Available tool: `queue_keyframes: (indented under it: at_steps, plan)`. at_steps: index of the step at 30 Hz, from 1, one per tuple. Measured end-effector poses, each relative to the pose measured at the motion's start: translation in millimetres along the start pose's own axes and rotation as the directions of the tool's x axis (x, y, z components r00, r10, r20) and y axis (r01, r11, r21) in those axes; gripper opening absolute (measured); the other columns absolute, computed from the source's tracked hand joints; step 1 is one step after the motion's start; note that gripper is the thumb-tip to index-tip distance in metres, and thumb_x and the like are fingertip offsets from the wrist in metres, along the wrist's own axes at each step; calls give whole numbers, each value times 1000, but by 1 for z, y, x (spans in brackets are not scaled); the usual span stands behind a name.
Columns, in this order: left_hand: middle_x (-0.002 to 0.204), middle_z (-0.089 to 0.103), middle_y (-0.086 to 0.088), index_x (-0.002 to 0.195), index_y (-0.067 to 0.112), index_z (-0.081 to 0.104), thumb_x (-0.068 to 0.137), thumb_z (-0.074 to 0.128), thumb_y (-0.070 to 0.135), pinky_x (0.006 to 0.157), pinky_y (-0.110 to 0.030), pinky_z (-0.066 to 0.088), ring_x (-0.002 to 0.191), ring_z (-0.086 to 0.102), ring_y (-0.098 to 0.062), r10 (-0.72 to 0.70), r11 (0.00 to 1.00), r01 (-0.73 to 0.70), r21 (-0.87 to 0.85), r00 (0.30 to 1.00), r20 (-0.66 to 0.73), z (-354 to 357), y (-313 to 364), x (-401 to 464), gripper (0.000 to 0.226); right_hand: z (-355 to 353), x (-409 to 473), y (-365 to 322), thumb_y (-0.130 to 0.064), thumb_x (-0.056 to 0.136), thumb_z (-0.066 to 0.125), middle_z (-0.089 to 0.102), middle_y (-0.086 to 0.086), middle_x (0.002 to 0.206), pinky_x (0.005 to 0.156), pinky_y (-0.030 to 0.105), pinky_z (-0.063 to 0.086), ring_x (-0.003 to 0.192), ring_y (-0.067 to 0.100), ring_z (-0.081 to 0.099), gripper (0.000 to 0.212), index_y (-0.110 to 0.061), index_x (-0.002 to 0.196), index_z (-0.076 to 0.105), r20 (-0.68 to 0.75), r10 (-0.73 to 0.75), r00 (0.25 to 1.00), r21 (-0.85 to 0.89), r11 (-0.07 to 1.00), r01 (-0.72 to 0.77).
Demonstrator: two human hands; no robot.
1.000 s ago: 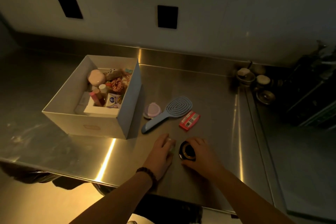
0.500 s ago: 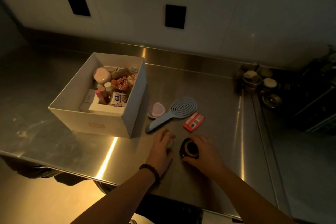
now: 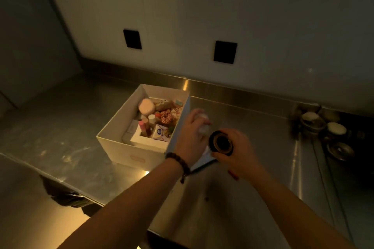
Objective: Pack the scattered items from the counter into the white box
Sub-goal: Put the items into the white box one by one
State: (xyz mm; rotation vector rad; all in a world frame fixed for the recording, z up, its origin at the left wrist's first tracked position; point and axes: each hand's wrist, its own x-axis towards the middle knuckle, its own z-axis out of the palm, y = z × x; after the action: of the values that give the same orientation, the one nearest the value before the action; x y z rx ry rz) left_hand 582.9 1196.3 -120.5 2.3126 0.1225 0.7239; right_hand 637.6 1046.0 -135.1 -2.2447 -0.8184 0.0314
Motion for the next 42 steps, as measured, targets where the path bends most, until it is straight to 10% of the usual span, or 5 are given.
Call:
queue_keyframes:
  at_steps: [6, 14, 28, 32, 42]
  plan:
    - [135, 38, 2, 102, 23, 60, 78, 67, 5, 89, -13, 36, 119, 36, -9, -41, 997, 46, 69, 996, -73, -102, -45, 47, 31, 17, 59, -62, -28, 70, 80, 55, 0, 120, 94, 32, 38, 111, 15, 46, 60, -20, 122, 52, 21, -175, 984, 38, 984, 175]
    - [133, 41, 4, 98, 28, 60, 76, 70, 8, 87, -10, 31, 116, 36, -5, -145, 985, 151, 83, 986, -79, -189, -158, 60, 31, 127, 120, -132, -32, 70, 77, 48, -5, 134, 101, 30, 40, 122, 11, 43, 69, -30, 130, 44, 393, -280, 876, 16, 954, 299]
    - [123, 38, 16, 95, 34, 60, 75, 71, 8, 76, 4, 32, 107, 39, -1, -145, 988, 147, -47, 988, 57, -211, -239, 77, 35, 230, 153, -156, -39, 78, 70, 58, 1, 118, 88, 31, 49, 106, 17, 55, 46, -21, 118, 53, 650, -9, 760, -274, 930, 245]
    - [123, 43, 11, 95, 30, 62, 74, 70, 5, 79, 4, 31, 102, 42, 3, -124, 985, 130, -117, 991, 57, -202, -228, 83, 34, 208, 167, -178, -36, 82, 67, 64, -9, 106, 79, 22, 51, 97, 7, 60, 36, -23, 115, 60, 386, 86, 919, 154, 976, -156]
    - [124, 47, 9, 95, 29, 64, 72, 74, 8, 74, -9, 44, 100, 51, -10, -228, 913, 246, -325, 969, 94, -183, -197, 92, 33, 186, 174, -197, 2, 88, 52, 66, 14, 108, 72, 29, 58, 94, 23, 68, 25, -4, 111, 59, 450, 262, 854, 765, 381, -520]
